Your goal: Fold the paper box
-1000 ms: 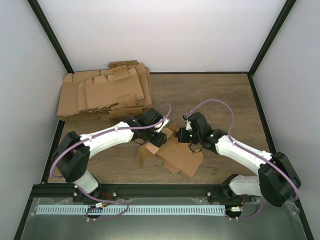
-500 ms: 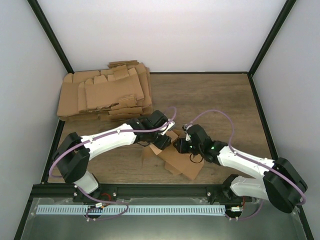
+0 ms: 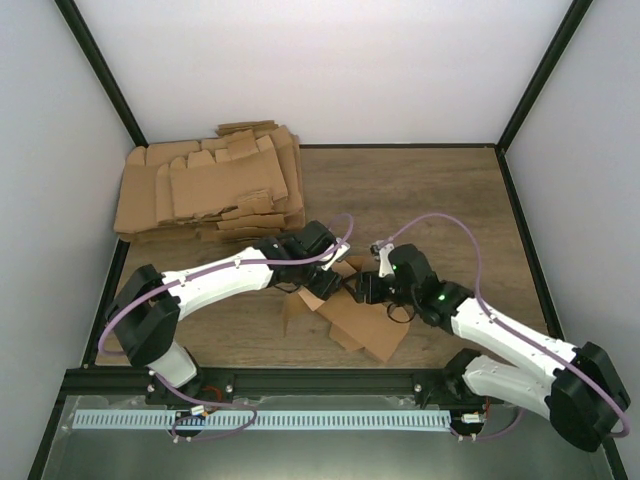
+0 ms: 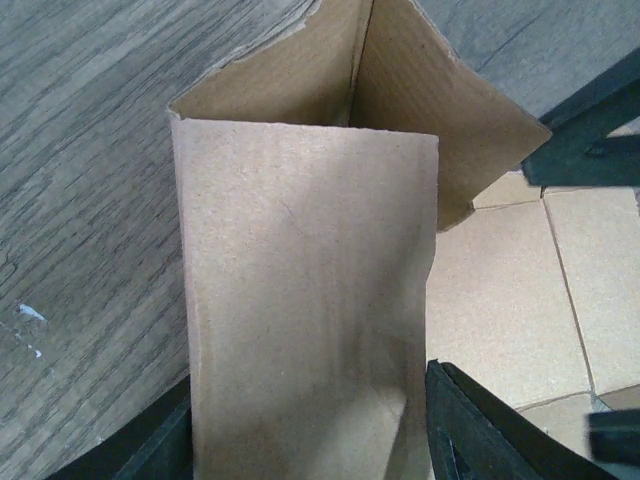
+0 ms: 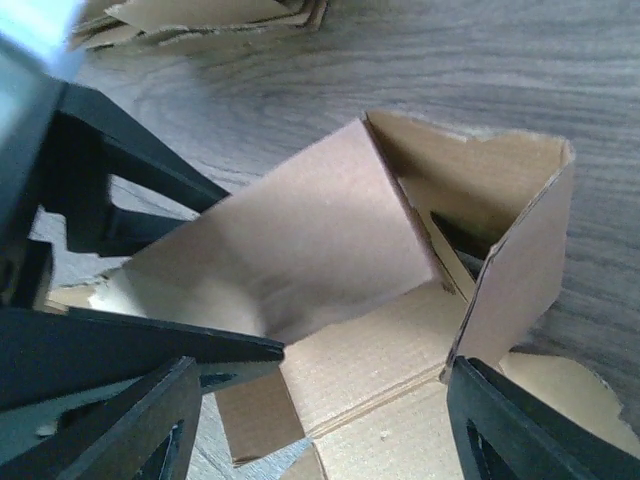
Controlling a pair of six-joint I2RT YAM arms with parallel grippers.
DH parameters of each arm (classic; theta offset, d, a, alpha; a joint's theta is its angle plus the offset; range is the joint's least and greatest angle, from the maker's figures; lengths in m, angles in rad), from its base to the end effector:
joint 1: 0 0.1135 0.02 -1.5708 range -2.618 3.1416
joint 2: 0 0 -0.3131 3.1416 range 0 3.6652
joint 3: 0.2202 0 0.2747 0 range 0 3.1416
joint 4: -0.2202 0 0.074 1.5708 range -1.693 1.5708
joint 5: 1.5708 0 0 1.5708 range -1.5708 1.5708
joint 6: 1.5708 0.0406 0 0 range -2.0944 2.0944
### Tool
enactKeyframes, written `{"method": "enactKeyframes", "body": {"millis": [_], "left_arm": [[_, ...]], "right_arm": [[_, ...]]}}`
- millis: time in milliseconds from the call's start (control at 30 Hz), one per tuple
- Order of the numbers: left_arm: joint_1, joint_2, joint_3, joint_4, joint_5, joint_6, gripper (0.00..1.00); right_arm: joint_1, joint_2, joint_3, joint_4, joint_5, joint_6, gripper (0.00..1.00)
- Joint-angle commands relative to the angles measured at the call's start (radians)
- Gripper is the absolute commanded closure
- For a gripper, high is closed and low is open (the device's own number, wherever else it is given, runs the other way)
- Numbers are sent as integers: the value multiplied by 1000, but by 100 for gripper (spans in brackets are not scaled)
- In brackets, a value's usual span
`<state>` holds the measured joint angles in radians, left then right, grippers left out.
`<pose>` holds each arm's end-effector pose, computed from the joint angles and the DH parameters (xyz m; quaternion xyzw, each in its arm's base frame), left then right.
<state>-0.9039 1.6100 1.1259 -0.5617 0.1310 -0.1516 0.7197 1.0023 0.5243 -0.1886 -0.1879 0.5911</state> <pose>0.2152 -0.2820 0.2558 0.3698 0.8901 -0.1850 0.1919 0.1503 0.1419 0.2369 -0.0984 0.8911 0.3320 0.2934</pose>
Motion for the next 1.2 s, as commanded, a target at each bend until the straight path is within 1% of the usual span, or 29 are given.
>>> {"method": "enactKeyframes", "body": {"millis": [0, 100, 200, 267, 400, 500, 633, 667, 800, 933, 1067, 1167], "left_arm": [[-6, 10, 0, 26, -7, 18, 45], [-6, 7, -2, 26, -5, 18, 45], [-5, 4, -2, 29, 1, 20, 45], [-5, 4, -4, 34, 9, 19, 45], [-5, 4, -7, 45, 23, 15, 45], [-6, 5, -7, 47, 25, 15, 45], [-5, 7, -6, 45, 22, 20, 45], [-6, 8, -8, 46, 22, 20, 45], [-5, 9, -10, 46, 22, 21, 45], [-6, 10, -11, 49, 20, 23, 45], [-6, 13, -10, 45, 10, 16, 45], [-4, 18, -7, 35, -31, -8, 45]], "right_arm": [[-94, -18, 79, -21, -128, -67, 29], [-231, 9, 101, -6, -220, -102, 30], [-343, 55, 110, 40, -319, -136, 31], [-397, 103, 106, 83, -362, -164, 32], [-464, 234, 104, 194, -440, -178, 34], [-477, 348, 151, 228, -444, -185, 39], [-479, 490, 239, 224, -453, -181, 54], [-479, 520, 265, 215, -454, -186, 56], [-481, 606, 329, 205, -478, -224, 55], [-480, 667, 344, 239, -616, -238, 56], [-481, 628, 298, 271, -689, -223, 56], [-480, 572, 285, 212, -670, -229, 55]]}}
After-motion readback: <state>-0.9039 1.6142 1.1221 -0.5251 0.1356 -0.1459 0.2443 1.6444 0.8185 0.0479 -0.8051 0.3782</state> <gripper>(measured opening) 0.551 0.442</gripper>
